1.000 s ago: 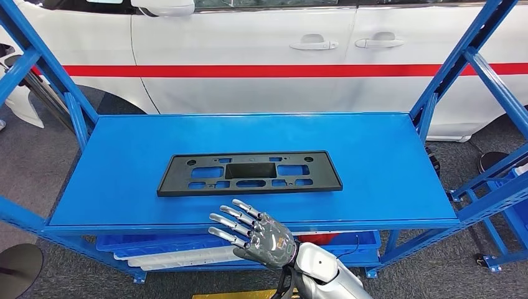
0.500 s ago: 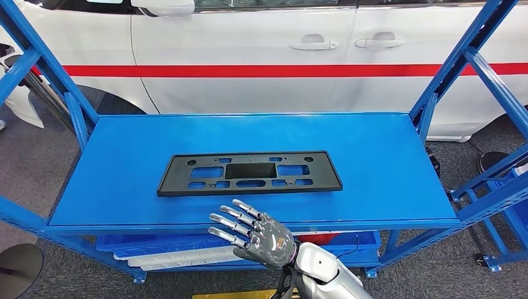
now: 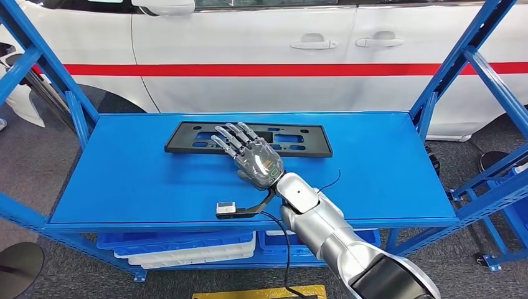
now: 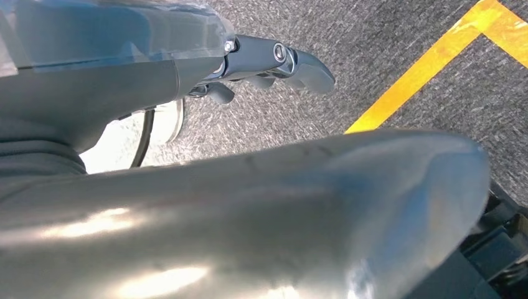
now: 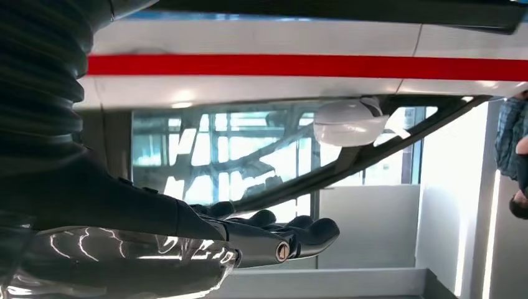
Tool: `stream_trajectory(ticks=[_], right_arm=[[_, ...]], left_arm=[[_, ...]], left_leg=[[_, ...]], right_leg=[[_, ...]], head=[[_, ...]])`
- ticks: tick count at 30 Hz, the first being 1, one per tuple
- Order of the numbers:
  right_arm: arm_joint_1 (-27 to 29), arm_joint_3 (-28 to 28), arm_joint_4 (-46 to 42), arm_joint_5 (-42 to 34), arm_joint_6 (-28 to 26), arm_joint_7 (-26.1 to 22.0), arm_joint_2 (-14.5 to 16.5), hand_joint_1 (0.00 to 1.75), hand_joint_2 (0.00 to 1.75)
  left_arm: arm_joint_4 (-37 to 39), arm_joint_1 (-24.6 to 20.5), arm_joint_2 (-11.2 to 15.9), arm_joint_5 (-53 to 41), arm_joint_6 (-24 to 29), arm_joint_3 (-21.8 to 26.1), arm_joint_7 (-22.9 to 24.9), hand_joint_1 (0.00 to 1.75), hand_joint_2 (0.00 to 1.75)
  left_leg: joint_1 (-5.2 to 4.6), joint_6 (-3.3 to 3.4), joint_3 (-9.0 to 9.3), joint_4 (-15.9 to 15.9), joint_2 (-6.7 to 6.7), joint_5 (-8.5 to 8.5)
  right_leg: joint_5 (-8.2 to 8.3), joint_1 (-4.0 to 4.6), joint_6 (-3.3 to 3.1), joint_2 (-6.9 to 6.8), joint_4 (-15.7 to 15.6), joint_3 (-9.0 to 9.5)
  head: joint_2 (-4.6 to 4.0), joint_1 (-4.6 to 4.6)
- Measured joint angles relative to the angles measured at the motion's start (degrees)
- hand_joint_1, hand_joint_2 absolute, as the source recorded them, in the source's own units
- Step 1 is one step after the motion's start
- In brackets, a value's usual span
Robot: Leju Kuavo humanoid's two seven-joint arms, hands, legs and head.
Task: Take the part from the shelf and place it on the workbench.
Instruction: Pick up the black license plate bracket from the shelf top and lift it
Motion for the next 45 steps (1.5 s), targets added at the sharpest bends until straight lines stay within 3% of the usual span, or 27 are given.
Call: stream_trajectory(ticks=[6, 12, 24, 34, 41, 45], right_arm=[[-0.86, -5.94, 1.75, -10.84, 2.49, -7.31, 2.12, 0.00, 1.75], [-1.07, -6.68, 1.99, -7.16, -0.04, -6.09, 2.63, 0.00, 1.75], [-0.99, -6.67, 2.21, -4.82, 1.22, -5.23, 3.02, 0.00, 1.75], [-1.59, -5.74, 4.50, -1.22, 6.73, -1.85, 4.33, 0.00, 1.75], [-3.37, -3.18, 7.45, 2.76, 15.91, 5.40, 5.28, 0.00, 1.75], [-3.72, -2.31, 9.06, 3.51, 17.59, 8.11, 5.46, 0.00, 1.75]], left_arm=[[0.01, 0.06, 0.02, 0.15, 0.26, 0.61, -0.09, 0.00, 0.00], [-0.01, 0.06, 0.02, 0.00, 0.26, 1.14, -0.11, 0.00, 0.00], [0.00, 0.01, 0.02, -0.17, 0.22, 1.17, -0.22, 0.00, 0.00], [0.01, -0.09, 0.02, -0.19, 0.11, 1.17, -0.22, 0.00, 0.00], [0.01, -0.08, 0.02, -0.58, 0.11, 1.19, -0.22, 0.00, 0.00], [0.00, -0.10, 0.02, -1.10, 0.08, 1.17, -0.16, 0.00, 0.00]], left_leg=[[-0.01, 0.00, -0.14, 0.00, 0.00, 0.00], [-0.01, 0.00, -0.13, 0.01, 0.00, 0.00], [-0.01, 0.00, -0.15, 0.00, 0.00, 0.00], [-0.01, 0.00, -0.16, 0.00, 0.00, 0.00], [-0.01, 0.00, -0.17, 0.00, 0.00, 0.00], [-0.01, 0.00, -0.17, 0.00, 0.00, 0.00]], right_leg=[[0.00, -0.01, 0.00, 0.00, 0.00, -0.12], [0.01, -0.01, 0.01, 0.00, -0.01, -0.13], [0.01, -0.01, 0.01, 0.00, -0.01, -0.14], [0.01, -0.01, 0.01, 0.00, -0.01, -0.15], [0.01, -0.01, 0.01, 0.00, -0.01, -0.16], [0.01, -0.01, 0.01, 0.00, -0.01, -0.17]], head=[[0.00, 0.00], [0.00, 0.00], [0.00, 0.00], [0.00, 0.00], [0.00, 0.00], [0.00, 0.00]])
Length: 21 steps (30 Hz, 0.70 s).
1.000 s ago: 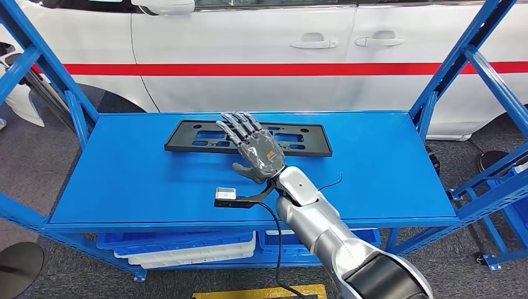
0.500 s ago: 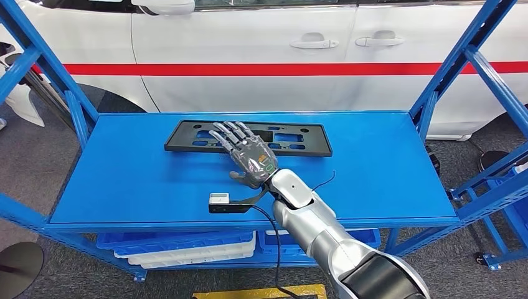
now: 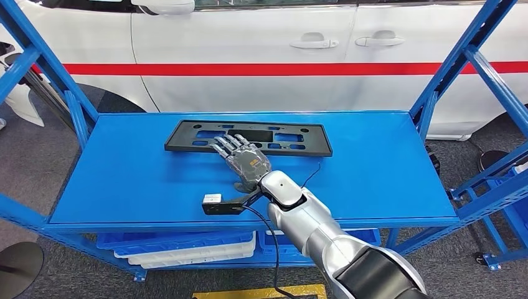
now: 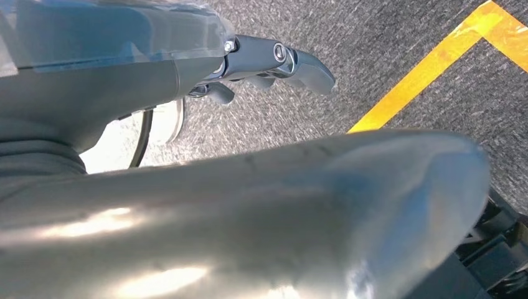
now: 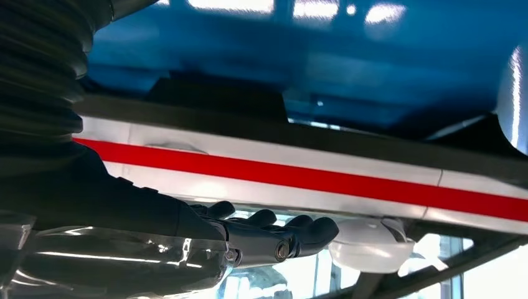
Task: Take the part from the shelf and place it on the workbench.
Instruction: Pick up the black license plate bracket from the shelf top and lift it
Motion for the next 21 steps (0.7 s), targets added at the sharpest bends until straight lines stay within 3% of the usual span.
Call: stream_trajectory(ticks=[11, 21], right_arm=[[-0.23, 0.77, 2.94, 2.93, -0.73, 7.53, -0.43, 0.00, 1.75], [-0.74, 0.74, 4.01, 2.98, -2.14, 9.32, -1.64, 0.00, 1.75]], left_arm=[[0.01, -0.09, 0.00, -1.01, -0.28, -0.01, 0.39, 0.00, 0.00], [0.01, -0.08, 0.03, -1.34, -0.73, -0.01, 0.48, 0.00, 0.00]], left_leg=[[0.00, 0.00, 0.00, 0.01, 0.01, 0.00], [0.00, 0.00, 0.01, 0.01, 0.01, 0.00]], right_leg=[[0.00, 0.00, 0.00, 0.01, -0.01, -0.01], [0.00, 0.00, 0.00, 0.01, -0.01, -0.01]], head=[[0.00, 0.00], [0.00, 0.00]])
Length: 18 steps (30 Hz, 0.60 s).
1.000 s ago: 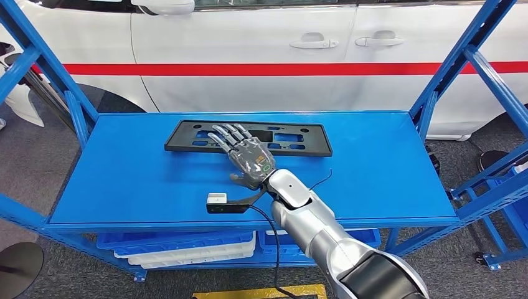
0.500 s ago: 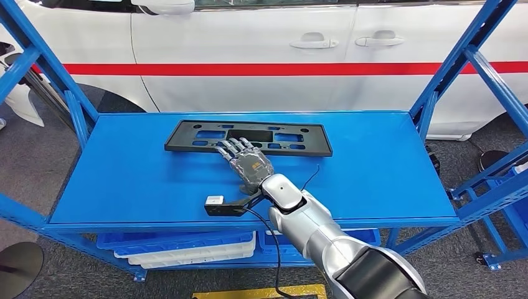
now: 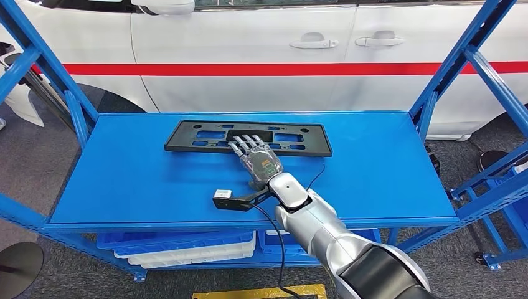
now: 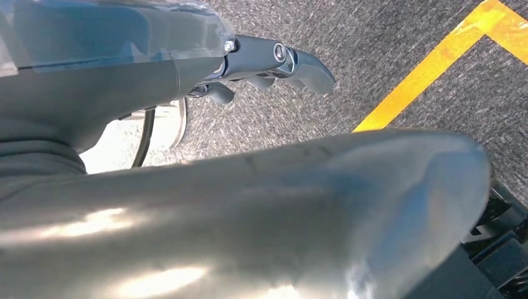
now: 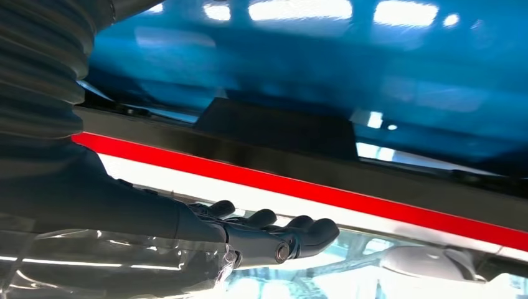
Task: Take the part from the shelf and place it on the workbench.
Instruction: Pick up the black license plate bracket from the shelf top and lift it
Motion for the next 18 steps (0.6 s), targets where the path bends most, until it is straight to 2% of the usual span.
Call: stream_trajectory(ticks=[14, 18], right_arm=[[-0.57, -2.38, 0.50, -1.03, -5.53, 0.89, -1.07, 0.00, 1.75], [-1.44, -2.90, 0.50, -0.37, -5.41, 2.37, -1.00, 0.00, 1.75]], left_arm=[[0.00, 0.01, 0.19, -0.75, -0.51, 0.00, -0.02, 0.00, 0.00], [0.00, -0.01, 0.21, -0.88, -0.68, 0.00, -0.02, 0.00, 0.00]], left_leg=[[0.00, 0.00, -0.01, 0.01, 0.00, 0.00], [0.00, 0.00, -0.02, 0.01, 0.00, 0.00]], right_leg=[[0.00, 0.00, 0.00, 0.00, 0.00, -0.01], [0.00, 0.00, 0.00, 0.00, 0.00, 0.00]], head=[[0.00, 0.00], [0.00, 0.00]])
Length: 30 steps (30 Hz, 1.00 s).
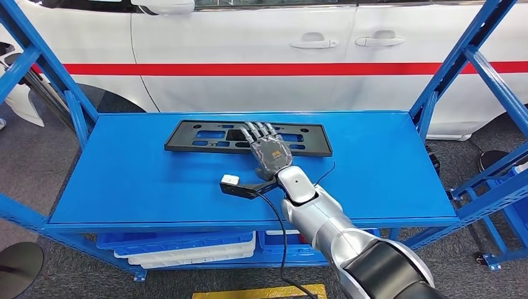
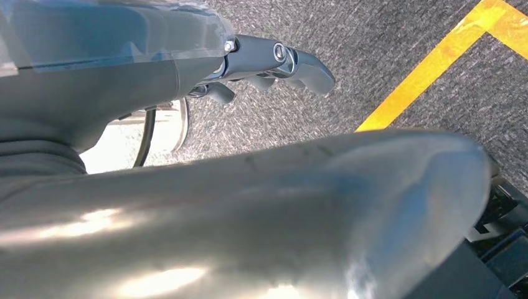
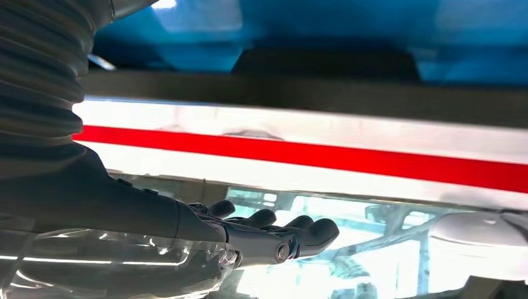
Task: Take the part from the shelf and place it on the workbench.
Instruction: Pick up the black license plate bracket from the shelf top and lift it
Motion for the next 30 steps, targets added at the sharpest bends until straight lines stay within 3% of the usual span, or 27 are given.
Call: stream_trajectory(ticks=[24, 30], right_arm=[[0.82, -2.49, 1.38, 2.12, 2.08, 5.94, -1.25, 0.00, 1.75], [1.04, -3.21, 1.63, 2.92, 3.93, 9.65, -1.73, 0.00, 1.75]], left_arm=[[0.00, 0.02, 0.00, -0.67, 0.79, 0.04, -0.52, 0.00, 0.00], [0.00, 0.07, 0.00, -0.90, 0.84, 0.05, -0.93, 0.00, 0.00]], left_leg=[[0.00, 0.00, -0.01, 0.01, 0.00, 0.00], [0.00, 0.00, 0.05, 0.00, 0.01, 0.00]], right_leg=[[0.00, -0.01, 0.00, 0.01, -0.01, -0.03], [0.00, -0.01, 0.00, 0.01, -0.02, 0.01]], head=[[0.00, 0.00], [0.00, 0.00]])
